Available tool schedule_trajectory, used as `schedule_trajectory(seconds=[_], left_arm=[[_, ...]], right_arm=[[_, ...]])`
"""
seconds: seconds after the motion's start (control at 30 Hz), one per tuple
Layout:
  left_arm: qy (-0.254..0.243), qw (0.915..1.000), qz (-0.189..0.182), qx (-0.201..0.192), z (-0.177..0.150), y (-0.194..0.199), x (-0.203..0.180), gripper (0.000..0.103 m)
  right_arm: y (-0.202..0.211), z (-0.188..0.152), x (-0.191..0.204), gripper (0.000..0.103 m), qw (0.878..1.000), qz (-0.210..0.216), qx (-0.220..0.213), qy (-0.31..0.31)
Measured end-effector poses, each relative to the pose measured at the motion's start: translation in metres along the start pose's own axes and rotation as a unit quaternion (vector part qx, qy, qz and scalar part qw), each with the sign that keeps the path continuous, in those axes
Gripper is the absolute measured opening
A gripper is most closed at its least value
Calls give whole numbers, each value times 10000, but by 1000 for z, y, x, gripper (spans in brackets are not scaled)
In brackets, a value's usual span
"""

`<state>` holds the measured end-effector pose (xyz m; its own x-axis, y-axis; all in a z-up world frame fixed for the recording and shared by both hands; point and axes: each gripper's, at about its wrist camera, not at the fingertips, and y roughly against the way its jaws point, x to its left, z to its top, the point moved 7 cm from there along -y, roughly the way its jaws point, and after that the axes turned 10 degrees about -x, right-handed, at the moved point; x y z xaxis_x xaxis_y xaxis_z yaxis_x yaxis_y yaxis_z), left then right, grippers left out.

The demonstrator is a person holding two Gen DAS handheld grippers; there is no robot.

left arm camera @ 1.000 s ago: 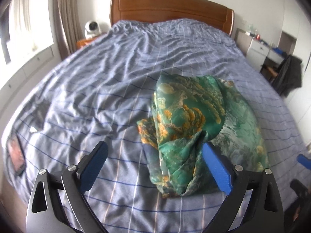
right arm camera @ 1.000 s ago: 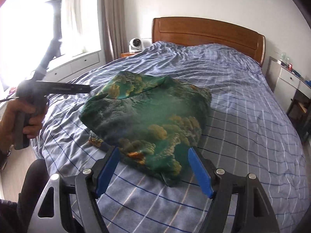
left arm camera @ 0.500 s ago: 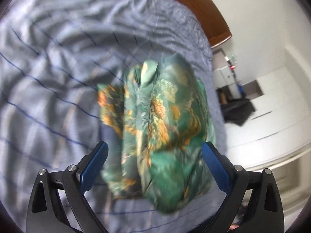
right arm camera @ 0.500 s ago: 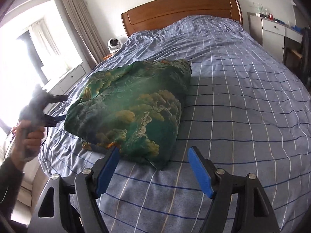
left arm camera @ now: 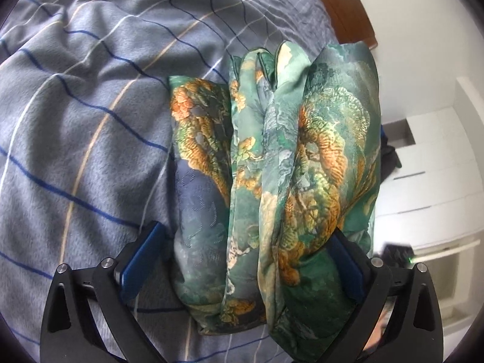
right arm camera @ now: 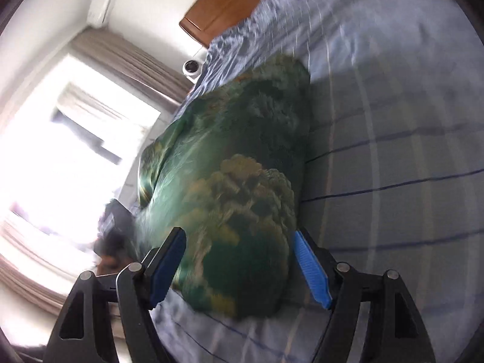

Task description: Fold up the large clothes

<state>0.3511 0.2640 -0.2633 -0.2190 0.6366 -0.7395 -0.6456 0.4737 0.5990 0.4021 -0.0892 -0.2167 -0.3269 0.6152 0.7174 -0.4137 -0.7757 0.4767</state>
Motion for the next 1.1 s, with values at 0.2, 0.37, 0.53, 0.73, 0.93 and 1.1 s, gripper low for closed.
schedule_trajectory(seconds=[0.2,0.37,0.53,0.73,0.93,1.1], left_arm=[[97,9996,-193,189,6,-29,-9,103],[-155,9998,-53,100,10,-28,-27,66],[-423,9990,-52,-130,15,-5,-58,60],[-754,9953,-293,-540,48,15,-107,60],[-926,9913,-413,-836,101,-11,-142,60],[-744,9946,-104,-714,121,-58,-108,76]], right_arm=[[-56,-6,-20,89,9950,611,431,-664],[-62,-7,11,77,9974,521,494,-11],[-41,-7,57,72,9940,412,224,992],[-19,14,102,72,9859,566,-185,1562],[-13,65,114,72,9766,649,-444,2001],[-48,101,78,73,9859,580,-202,1558]])
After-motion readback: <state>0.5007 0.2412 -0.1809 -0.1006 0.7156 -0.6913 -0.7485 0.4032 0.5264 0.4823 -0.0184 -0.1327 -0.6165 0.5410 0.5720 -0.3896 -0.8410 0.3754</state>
